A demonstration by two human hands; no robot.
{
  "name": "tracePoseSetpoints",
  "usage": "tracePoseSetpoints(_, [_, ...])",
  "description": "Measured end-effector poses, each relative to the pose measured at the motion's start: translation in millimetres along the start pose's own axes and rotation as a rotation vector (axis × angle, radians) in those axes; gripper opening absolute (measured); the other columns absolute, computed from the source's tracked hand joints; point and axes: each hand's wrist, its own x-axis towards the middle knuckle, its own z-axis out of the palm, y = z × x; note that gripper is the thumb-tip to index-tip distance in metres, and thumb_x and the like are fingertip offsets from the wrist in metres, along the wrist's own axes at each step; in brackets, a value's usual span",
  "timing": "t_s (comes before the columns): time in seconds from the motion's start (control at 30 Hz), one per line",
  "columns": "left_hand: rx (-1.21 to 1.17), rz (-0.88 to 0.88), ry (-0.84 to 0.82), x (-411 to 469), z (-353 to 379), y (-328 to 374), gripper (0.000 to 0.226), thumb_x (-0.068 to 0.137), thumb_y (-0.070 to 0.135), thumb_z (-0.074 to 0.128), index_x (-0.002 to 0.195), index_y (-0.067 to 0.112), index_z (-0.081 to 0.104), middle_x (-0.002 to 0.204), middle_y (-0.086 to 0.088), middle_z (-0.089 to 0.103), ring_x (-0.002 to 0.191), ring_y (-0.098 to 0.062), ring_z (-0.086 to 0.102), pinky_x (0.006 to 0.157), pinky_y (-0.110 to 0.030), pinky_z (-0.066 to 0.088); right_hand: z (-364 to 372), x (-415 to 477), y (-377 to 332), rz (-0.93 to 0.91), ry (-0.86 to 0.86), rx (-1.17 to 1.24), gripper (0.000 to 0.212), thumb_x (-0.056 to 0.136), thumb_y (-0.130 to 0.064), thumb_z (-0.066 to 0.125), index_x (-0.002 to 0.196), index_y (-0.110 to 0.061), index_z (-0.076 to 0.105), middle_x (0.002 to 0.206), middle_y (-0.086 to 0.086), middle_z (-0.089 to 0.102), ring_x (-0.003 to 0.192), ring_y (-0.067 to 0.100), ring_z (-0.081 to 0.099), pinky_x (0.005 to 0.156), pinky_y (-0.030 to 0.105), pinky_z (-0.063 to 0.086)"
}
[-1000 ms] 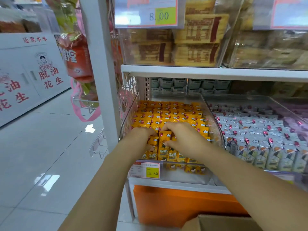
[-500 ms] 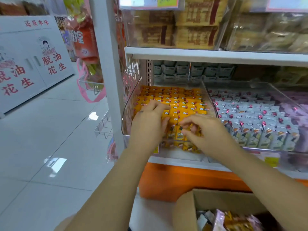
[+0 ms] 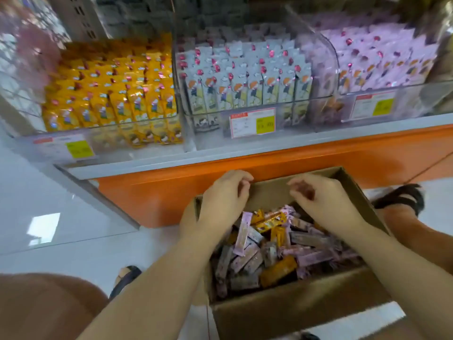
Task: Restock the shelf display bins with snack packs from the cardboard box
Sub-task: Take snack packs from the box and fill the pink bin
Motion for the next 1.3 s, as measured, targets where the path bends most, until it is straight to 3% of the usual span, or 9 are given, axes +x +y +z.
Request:
tracePoseSetpoints(0.23, [-0.014,-0.327,-0.359,-30,87,-33,0.026,0.095,0.017,0.054,0.120,0.020,0.062,0.114,0.001,0.064,0.104,-0.015,0.060,0.087,-0.030,0.050,18,-13,125,0.386,-0.400,-0.171,0.035,0.089,-0.021,0.065,0.122,-0.018,0.058,0.113,0.005,0.065,0.101,0.020,0.060,0.084,0.027,0.047])
tracePoseSetpoints(0.37, [0.016,-0.383,-0.454,-34,111,-49,0.025,0.094,0.013,0.055,0.118,0.011,0.063,0.115,-0.010,0.063,0.106,-0.025,0.059,0.089,-0.038,0.049,34,-13,154,0.357,-0.703,-0.356,0.035,0.090,-0.027,0.062,0.122,-0.015,0.053,0.118,0.009,0.061,0.107,0.026,0.059,0.085,0.034,0.050])
tracePoseSetpoints(0.53, [0.135,-0.487,-0.493,-32,131,-73,0.036,0.091,0.012,0.056,0.127,0.015,0.057,0.128,-0.012,0.050,0.113,-0.027,0.051,0.090,-0.030,0.041,46,-9,169,0.303,-0.802,-0.596,0.046,0.091,-0.044,0.053,0.131,-0.022,0.047,0.132,0.008,0.049,0.121,0.029,0.044,0.100,0.040,0.040])
tracePoseSetpoints(0.67, [0.130,-0.544,-0.554,-32,141,-81,0.041,0.091,0.017,0.057,0.131,0.019,0.048,0.129,-0.012,0.050,0.112,-0.027,0.052,0.091,-0.039,0.047,55,-15,176,0.350,-0.821,-0.637,0.042,0.091,-0.037,0.056,0.130,-0.025,0.047,0.125,0.008,0.053,0.120,0.031,0.035,0.096,0.042,0.039])
tracePoseSetpoints(0.8, [0.045,-0.593,-0.583,-30,147,-74,0.050,0.093,0.014,0.059,0.137,0.018,0.037,0.130,-0.009,0.055,0.111,-0.026,0.057,0.081,-0.035,0.049,55,-15,176,0.332,-0.784,-0.568,0.033,0.091,-0.024,0.058,0.123,-0.024,0.048,0.120,0.008,0.057,0.115,0.031,0.040,0.089,0.035,0.045])
tracePoseSetpoints(0.9, [-0.038,-0.610,-0.607,-31,153,-68,0.054,0.092,0.011,0.060,0.139,0.018,0.035,0.138,-0.008,0.050,0.119,-0.024,0.054,0.088,-0.032,0.048,49,-14,179,0.325,-0.730,-0.403,0.024,0.087,-0.019,0.065,0.105,-0.024,0.050,0.110,0.005,0.059,0.102,0.023,0.048,0.075,0.027,0.044])
tracePoseSetpoints(1.0, [-0.113,-0.589,-0.628,-35,158,-62,0.060,0.090,0.010,0.062,0.143,0.021,0.034,0.143,-0.004,0.045,0.123,-0.022,0.051,0.089,-0.026,0.045,44,-17,182,0.379,-0.647,-0.165,0.036,0.076,-0.016,0.076,0.095,-0.028,0.048,0.099,0.000,0.053,0.088,0.018,0.054,0.065,0.023,0.042])
tracePoseSetpoints(1.17, [-0.150,-0.563,-0.630,-36,161,-49,0.055,0.090,0.010,0.064,0.139,0.027,0.043,0.144,0.001,0.043,0.123,-0.017,0.050,0.099,-0.034,0.047,41,-19,173,0.407,-0.510,0.120,0.038,0.074,-0.017,0.080,0.101,-0.022,0.054,0.097,-0.005,0.052,0.087,0.011,0.053,0.063,0.015,0.044])
tracePoseSetpoints(1.3, [-0.174,-0.532,-0.623,-35,161,-36,0.045,0.091,0.011,0.062,0.133,0.021,0.052,0.140,0.002,0.048,0.126,-0.015,0.048,0.099,-0.029,0.043,37,-16,166,0.443,-0.348,0.299,0.038,0.077,-0.022,0.078,0.107,-0.022,0.055,0.096,-0.010,0.056,0.083,0.003,0.056,0.061,0.012,0.046])
